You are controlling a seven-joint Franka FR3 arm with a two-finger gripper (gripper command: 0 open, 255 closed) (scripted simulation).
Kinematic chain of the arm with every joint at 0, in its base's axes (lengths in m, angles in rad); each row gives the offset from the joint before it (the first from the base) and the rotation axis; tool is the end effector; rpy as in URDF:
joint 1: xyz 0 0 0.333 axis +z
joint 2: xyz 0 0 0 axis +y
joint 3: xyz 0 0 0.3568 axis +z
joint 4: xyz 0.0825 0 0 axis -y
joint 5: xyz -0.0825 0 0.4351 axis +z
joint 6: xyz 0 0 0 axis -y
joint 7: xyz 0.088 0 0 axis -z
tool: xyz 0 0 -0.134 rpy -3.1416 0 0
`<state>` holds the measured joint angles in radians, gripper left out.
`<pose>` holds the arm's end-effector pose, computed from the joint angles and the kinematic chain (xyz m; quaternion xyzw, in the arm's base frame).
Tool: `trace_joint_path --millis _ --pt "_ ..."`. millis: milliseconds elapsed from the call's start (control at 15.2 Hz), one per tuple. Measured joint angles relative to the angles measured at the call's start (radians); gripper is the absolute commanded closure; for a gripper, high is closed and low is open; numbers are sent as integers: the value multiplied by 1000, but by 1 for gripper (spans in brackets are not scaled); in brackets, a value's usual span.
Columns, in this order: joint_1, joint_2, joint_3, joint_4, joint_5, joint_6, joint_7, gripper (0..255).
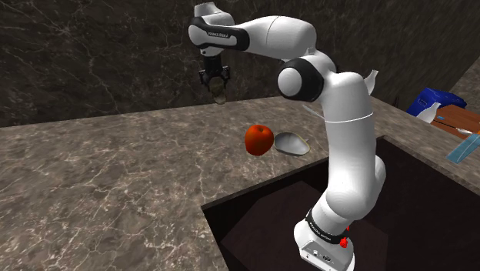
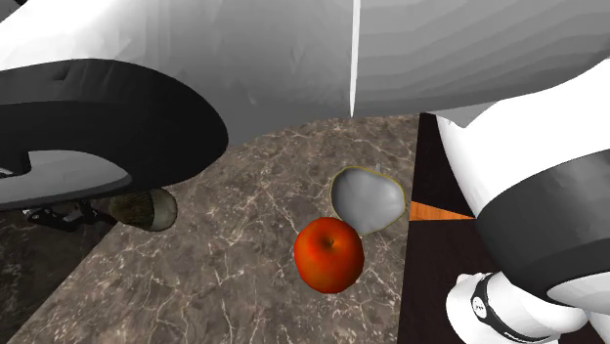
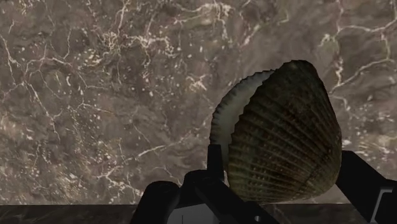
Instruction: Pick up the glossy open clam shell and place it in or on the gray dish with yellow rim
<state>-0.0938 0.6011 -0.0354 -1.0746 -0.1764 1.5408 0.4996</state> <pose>0.7720 -0.1167 0.4753 0.9460 -0.3016 -0.0475 0.1088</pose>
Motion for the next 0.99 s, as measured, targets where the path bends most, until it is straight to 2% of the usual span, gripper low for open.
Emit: trace_joint_path --millis 198,792,858,990 --pt "0 13 -1 59 0 -46 -9 255" --pt "-38 -391 -18 -529 -18 146 -31 255" --pt "-38 -393 -19 -530 -18 146 -31 0" --pt "-43 -394 -18 -548 -9 168 -44 0"
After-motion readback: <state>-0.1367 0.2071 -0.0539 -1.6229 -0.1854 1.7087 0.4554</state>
